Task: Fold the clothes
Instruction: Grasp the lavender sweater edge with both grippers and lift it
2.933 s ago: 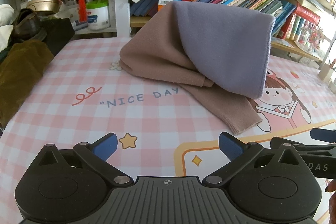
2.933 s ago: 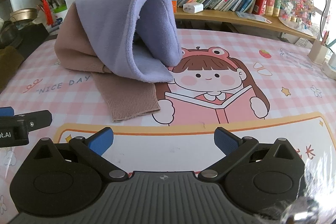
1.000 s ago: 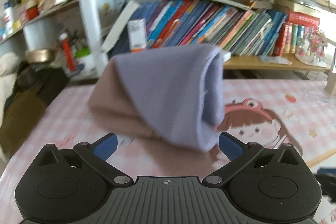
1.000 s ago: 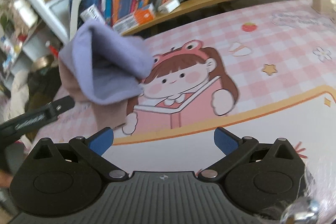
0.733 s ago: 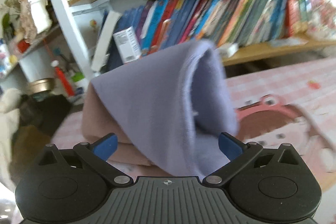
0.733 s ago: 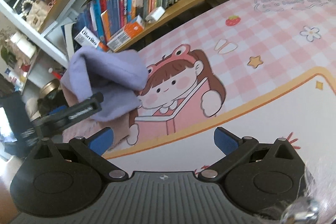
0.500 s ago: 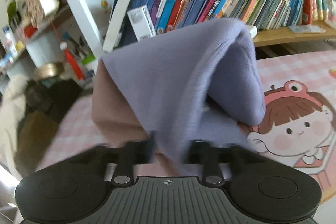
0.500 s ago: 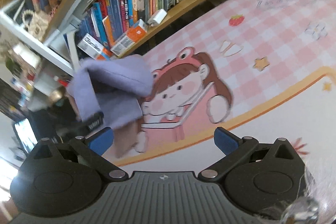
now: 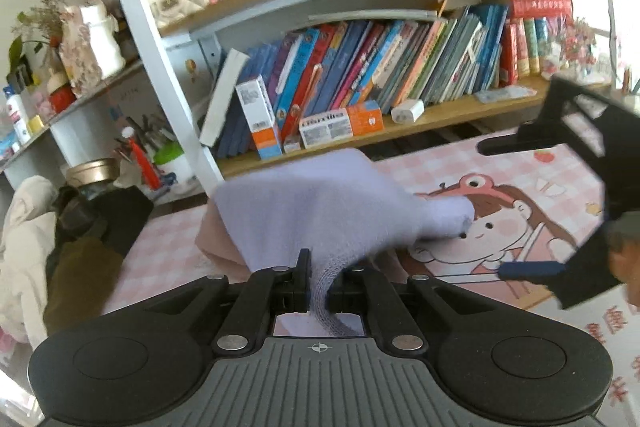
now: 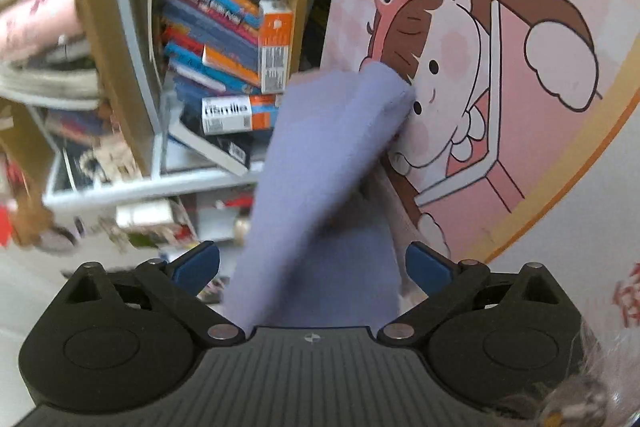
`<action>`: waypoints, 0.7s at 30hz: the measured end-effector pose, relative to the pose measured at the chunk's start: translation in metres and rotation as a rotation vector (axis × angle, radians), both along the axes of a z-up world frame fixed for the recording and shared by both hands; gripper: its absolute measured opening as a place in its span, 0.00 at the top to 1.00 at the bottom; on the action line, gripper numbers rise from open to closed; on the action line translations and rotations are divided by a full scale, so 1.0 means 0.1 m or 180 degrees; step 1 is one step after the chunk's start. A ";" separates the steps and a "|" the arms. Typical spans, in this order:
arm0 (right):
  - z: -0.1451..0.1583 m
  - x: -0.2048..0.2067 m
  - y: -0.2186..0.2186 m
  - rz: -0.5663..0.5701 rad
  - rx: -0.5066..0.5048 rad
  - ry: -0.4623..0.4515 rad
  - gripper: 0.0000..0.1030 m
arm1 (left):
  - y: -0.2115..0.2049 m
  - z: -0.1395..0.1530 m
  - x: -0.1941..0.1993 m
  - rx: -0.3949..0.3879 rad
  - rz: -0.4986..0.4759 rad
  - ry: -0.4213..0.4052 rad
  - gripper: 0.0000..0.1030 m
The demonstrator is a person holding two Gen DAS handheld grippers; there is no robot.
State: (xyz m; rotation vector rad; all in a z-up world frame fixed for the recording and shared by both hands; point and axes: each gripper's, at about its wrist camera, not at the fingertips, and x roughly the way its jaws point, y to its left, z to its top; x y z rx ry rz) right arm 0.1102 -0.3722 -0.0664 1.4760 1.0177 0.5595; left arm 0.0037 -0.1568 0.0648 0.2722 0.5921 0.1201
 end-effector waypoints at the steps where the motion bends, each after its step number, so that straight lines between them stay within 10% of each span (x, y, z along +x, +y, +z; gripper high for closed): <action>1: -0.02 0.02 -0.01 -0.0043 0.0070 0.0018 0.02 | -0.02 0.03 -0.05 0.0013 -0.0012 -0.0011 0.96; 17: -0.33 0.00 0.14 0.0040 0.0018 0.0533 0.25 | -0.27 0.41 -0.61 0.0009 -0.0142 -0.0243 0.96; 21: -0.34 -0.04 0.17 0.0112 -0.0132 0.0648 0.81 | -0.30 0.54 -0.62 0.0039 -0.0220 -0.0334 0.96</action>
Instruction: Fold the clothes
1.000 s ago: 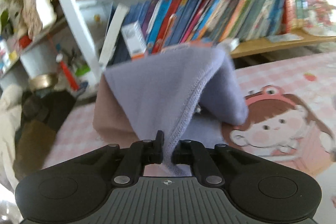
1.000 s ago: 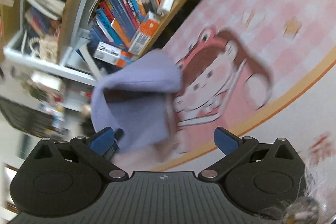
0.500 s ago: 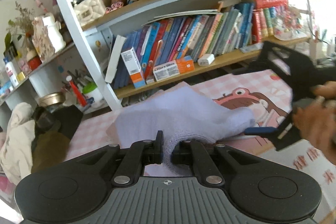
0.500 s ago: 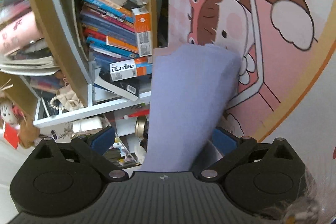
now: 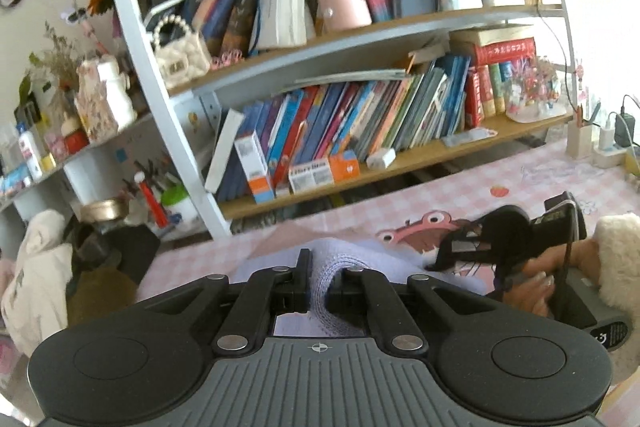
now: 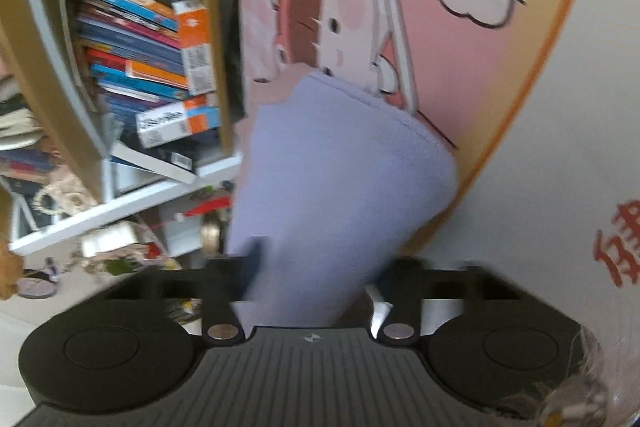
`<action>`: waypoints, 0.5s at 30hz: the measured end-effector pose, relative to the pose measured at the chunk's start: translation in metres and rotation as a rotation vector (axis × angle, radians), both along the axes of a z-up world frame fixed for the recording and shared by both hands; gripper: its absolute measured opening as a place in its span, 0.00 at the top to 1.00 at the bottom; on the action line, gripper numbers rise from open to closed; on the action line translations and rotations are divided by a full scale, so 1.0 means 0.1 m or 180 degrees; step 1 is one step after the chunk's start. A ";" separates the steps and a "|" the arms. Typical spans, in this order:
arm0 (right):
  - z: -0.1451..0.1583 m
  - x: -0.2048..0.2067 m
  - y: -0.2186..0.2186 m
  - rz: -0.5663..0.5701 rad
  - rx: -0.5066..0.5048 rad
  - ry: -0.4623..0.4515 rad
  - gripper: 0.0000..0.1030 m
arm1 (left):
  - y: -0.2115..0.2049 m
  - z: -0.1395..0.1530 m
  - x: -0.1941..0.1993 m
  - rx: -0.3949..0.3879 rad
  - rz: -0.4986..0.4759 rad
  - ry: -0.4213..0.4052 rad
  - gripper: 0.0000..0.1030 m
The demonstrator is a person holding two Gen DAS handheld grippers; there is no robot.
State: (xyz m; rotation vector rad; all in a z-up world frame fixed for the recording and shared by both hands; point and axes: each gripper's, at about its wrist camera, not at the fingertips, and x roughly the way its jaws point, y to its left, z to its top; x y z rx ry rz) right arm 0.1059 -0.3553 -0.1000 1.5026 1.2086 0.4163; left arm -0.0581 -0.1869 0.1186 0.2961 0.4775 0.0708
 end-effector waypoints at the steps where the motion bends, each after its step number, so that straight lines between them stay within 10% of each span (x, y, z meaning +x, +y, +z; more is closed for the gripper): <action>1: 0.04 0.00 -0.03 -0.0038 0.0017 -0.0063 0.84 | -0.02 0.02 0.00 -0.0006 -0.0013 -0.0023 0.96; 7: 0.75 0.12 -0.63 -0.0514 0.0274 -0.1115 0.88 | -0.11 0.39 -0.08 -0.0496 -0.0621 -0.0478 0.96; 15: 2.66 0.03 -1.35 -0.0784 -0.0009 -0.3558 0.88 | -0.04 0.95 -0.19 -0.1699 -0.2067 -0.1275 0.96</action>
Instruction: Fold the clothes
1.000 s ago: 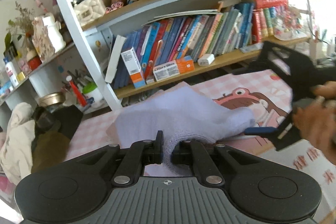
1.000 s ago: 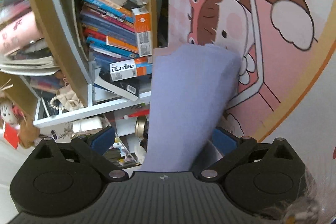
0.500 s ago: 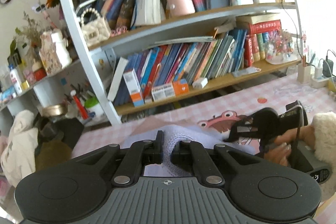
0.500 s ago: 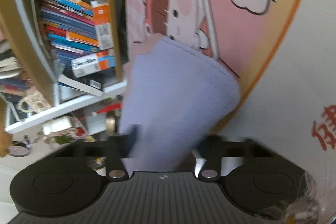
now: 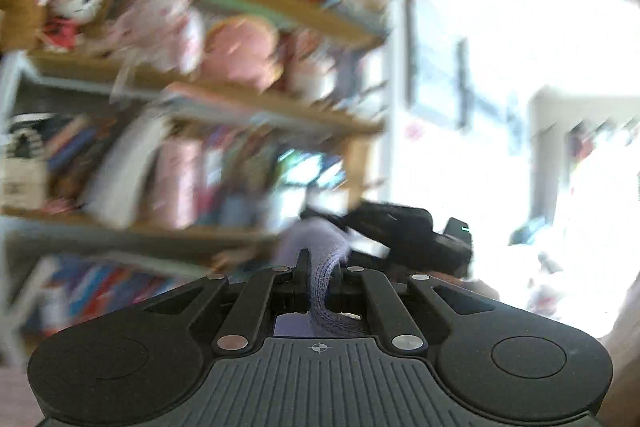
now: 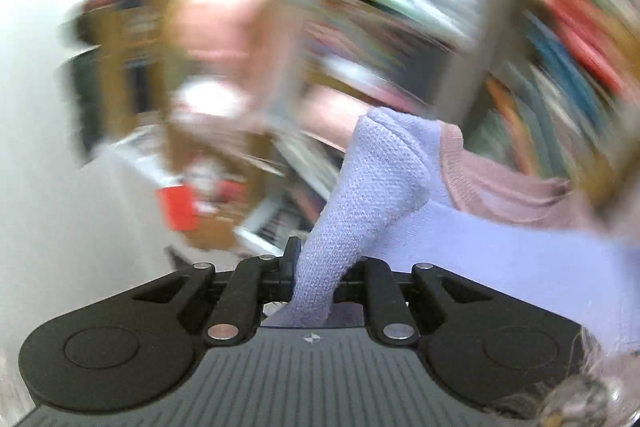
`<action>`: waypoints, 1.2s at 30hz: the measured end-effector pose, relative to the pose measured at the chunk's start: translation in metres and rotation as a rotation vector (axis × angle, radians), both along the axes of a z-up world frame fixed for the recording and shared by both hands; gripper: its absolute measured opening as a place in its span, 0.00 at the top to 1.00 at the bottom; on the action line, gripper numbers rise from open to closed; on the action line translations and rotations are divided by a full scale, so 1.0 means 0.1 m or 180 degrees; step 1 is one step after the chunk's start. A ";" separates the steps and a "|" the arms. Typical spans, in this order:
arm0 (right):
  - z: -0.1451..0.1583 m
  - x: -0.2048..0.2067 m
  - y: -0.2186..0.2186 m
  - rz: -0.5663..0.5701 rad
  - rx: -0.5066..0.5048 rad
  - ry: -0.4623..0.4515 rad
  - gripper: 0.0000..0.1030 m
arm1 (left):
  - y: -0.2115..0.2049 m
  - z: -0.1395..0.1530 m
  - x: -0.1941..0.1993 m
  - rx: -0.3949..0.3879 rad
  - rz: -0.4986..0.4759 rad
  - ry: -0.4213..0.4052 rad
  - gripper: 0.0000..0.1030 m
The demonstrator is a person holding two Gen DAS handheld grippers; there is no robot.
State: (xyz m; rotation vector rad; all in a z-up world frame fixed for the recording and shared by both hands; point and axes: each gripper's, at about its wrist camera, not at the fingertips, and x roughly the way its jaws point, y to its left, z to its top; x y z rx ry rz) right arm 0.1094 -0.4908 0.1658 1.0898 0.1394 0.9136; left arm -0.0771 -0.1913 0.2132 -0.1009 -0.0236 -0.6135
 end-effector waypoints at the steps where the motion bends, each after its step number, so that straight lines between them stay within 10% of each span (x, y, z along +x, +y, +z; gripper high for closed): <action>1: 0.19 -0.01 0.02 0.0018 -0.0023 -0.0169 0.88 | 0.01 0.04 -0.01 -0.0079 -0.0133 -0.0055 0.96; 7: 0.52 0.25 0.60 0.0384 -0.0694 0.0024 0.89 | 0.19 -0.30 0.22 -0.0217 0.0003 0.0536 0.95; 17: -1.54 0.91 1.92 0.0529 -0.2193 0.1989 0.89 | 0.78 -1.76 0.83 0.0305 0.0908 0.2273 0.95; 25: -1.67 1.07 2.56 0.0522 -0.2741 0.1685 0.80 | 1.25 -2.01 0.98 0.0308 0.1281 0.2682 0.95; 28: -1.68 1.03 2.55 0.0434 -0.2877 0.1742 0.44 | 1.26 -2.03 1.00 0.0314 0.1263 0.2666 0.94; 36: -1.42 0.38 1.82 0.0387 -0.2908 0.1482 0.40 | 1.34 -2.23 1.16 0.0329 0.1610 0.2854 0.94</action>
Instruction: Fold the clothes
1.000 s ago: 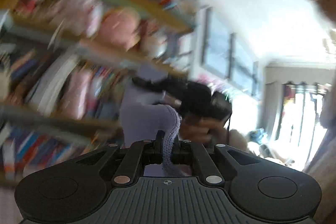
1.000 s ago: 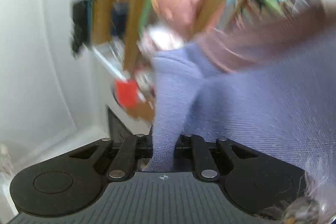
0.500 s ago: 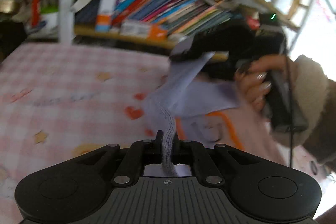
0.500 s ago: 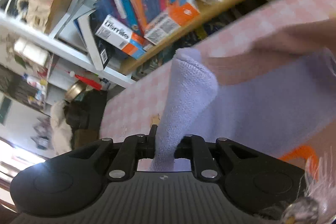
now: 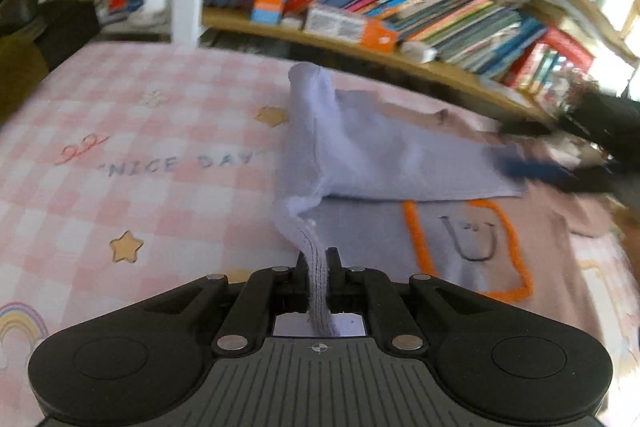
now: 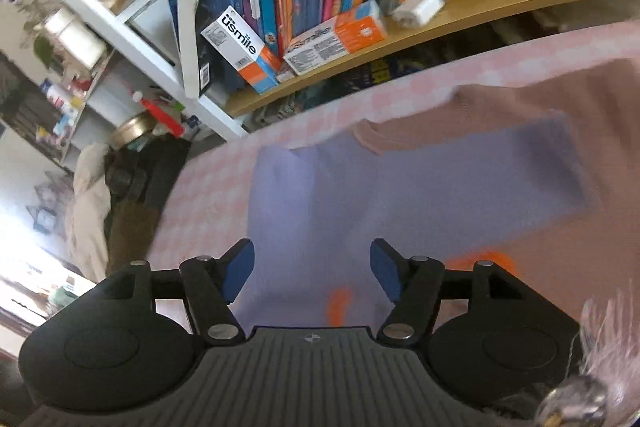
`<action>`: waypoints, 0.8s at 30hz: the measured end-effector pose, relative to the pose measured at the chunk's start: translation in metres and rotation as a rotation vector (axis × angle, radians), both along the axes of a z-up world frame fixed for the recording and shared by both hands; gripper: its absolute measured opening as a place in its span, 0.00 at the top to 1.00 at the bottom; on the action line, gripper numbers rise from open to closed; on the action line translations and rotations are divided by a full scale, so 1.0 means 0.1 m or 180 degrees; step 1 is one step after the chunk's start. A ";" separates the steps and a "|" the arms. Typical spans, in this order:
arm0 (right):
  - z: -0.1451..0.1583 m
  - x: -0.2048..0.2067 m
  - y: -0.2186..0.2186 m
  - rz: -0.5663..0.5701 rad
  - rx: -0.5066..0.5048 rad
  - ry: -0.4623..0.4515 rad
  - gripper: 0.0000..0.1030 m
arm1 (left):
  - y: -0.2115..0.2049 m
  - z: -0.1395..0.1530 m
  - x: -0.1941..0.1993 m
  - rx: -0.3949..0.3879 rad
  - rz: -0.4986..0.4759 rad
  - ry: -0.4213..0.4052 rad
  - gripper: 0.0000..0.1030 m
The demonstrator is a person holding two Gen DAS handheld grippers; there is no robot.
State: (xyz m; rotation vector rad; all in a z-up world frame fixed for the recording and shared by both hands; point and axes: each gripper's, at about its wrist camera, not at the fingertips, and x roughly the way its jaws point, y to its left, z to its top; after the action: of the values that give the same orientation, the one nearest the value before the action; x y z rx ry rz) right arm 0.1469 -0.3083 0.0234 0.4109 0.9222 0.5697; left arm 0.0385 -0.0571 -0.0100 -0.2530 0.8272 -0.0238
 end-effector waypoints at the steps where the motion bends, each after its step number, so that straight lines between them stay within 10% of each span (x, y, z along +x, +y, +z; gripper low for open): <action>1: 0.01 -0.09 -0.10 0.0004 -0.0098 -0.0041 0.40 | 0.00 -0.02 0.01 0.0036 0.0041 0.0022 0.94; 9: -0.13 -0.64 -0.96 -0.0278 -0.1073 -0.0111 0.41 | -0.06 0.00 -0.07 0.0236 0.0172 0.0024 0.77; 18: -0.37 -1.02 -1.31 -0.0424 -0.1300 0.0057 0.44 | -0.13 -0.06 -0.29 0.0288 0.0324 0.0121 0.59; 22: -0.42 -1.12 -1.31 -0.0365 -0.1429 0.0090 0.58 | -0.17 -0.14 -0.32 0.0328 0.0356 0.0179 0.63; 24: -0.42 -1.19 -1.28 -0.0302 -0.1499 0.0019 0.67 | -0.20 -0.18 -0.30 0.0386 0.0359 0.0227 0.89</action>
State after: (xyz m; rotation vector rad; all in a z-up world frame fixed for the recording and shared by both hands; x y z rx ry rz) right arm 0.0280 -0.4364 -0.0186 0.0309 1.0026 0.2508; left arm 0.0084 -0.0769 -0.0280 -0.1867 0.8807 0.1415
